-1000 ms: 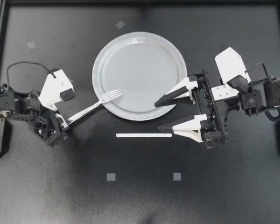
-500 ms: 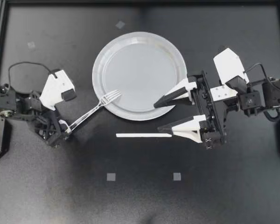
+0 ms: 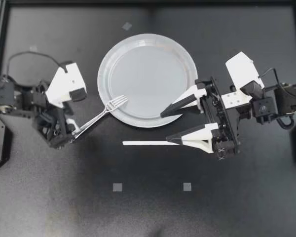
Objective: Pick up the fork and place it on the plate.
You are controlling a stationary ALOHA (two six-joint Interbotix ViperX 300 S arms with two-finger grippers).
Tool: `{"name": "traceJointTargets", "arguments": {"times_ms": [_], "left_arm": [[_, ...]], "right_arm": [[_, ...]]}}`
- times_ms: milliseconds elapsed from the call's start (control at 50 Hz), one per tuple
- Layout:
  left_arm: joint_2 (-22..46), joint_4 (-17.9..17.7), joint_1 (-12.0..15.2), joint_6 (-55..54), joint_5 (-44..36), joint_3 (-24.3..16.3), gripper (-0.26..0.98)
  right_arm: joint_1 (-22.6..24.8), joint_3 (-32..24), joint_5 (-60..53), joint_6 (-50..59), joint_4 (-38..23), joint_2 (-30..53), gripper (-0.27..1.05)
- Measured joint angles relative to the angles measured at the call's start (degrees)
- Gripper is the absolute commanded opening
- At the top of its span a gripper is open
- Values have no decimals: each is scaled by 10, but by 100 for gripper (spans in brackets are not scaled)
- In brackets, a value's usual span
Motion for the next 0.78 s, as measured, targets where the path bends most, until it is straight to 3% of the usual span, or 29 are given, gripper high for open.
{"name": "traceJointTargets", "arguments": {"times_ms": [140,260,540,780], "left_arm": [[-48,1,0,45,-26,-32,64],[-88,2,0,73,-120,-29,64],[-160,2,0,137,-465,76,64],[-156,2,-30,155,-568,122,64]], "right_arm": [[0,-1,-12,-3,0,6,72],[0,-7,-18,-12,0,8,72],[0,-18,-31,-73,0,24,72],[0,-22,-44,-113,0,47,72]]}}
